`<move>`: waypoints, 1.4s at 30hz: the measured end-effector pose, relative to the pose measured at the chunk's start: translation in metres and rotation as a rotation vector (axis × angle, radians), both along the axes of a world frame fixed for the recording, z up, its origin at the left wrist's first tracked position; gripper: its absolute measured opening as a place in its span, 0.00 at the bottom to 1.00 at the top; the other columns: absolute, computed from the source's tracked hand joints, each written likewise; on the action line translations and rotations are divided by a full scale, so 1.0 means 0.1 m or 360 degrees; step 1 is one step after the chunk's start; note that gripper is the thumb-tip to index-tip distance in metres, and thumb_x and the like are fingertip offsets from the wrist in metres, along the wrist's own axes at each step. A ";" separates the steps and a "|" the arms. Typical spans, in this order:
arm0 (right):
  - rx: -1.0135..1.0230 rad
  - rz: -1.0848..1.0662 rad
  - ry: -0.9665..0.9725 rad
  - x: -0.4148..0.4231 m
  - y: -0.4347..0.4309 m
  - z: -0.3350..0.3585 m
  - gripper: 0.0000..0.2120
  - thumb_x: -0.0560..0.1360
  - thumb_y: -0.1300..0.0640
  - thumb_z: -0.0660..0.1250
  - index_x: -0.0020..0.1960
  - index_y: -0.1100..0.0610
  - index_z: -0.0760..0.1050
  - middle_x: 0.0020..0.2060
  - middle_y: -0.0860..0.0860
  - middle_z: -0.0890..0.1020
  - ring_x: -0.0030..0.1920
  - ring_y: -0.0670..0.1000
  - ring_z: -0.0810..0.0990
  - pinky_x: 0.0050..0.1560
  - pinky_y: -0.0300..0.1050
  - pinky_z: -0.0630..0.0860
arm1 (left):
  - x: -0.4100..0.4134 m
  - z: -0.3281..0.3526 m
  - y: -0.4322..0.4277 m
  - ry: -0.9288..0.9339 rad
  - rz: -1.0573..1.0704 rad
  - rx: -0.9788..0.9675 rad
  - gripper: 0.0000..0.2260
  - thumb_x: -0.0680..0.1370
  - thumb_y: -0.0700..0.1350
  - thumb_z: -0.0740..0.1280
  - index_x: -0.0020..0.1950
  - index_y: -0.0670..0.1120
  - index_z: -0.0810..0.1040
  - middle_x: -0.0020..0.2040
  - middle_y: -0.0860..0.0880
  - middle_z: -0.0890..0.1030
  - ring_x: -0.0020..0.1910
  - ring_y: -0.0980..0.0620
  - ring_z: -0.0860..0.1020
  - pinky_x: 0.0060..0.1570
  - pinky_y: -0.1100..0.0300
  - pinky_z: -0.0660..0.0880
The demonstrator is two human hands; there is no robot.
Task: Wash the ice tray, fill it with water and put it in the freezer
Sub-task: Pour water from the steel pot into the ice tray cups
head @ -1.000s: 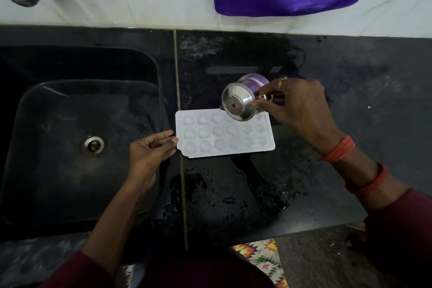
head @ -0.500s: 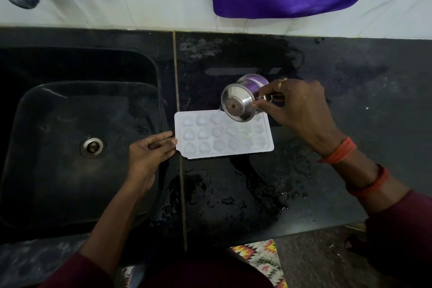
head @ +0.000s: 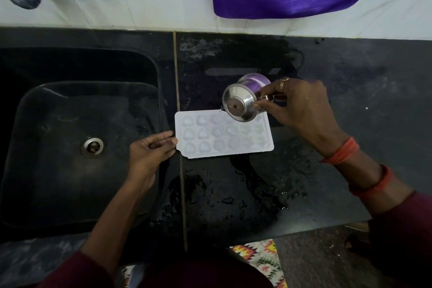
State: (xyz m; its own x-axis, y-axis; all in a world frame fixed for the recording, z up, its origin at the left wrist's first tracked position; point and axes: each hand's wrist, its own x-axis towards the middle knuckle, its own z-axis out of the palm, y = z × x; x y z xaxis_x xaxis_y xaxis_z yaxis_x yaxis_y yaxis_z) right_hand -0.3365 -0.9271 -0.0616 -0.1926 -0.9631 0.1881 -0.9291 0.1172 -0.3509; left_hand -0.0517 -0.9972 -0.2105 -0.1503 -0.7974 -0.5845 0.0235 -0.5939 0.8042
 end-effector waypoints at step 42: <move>-0.0048 -0.0003 -0.0001 0.02 -0.04 0.05 0.12 0.71 0.47 0.77 0.49 0.53 0.86 0.42 0.51 0.87 0.40 0.50 0.85 0.44 0.47 0.82 | 0.00 0.01 0.00 -0.0003 0.0018 0.0013 0.09 0.74 0.34 0.75 0.54 0.40 0.83 0.39 0.50 0.87 0.40 0.57 0.85 0.43 0.66 0.82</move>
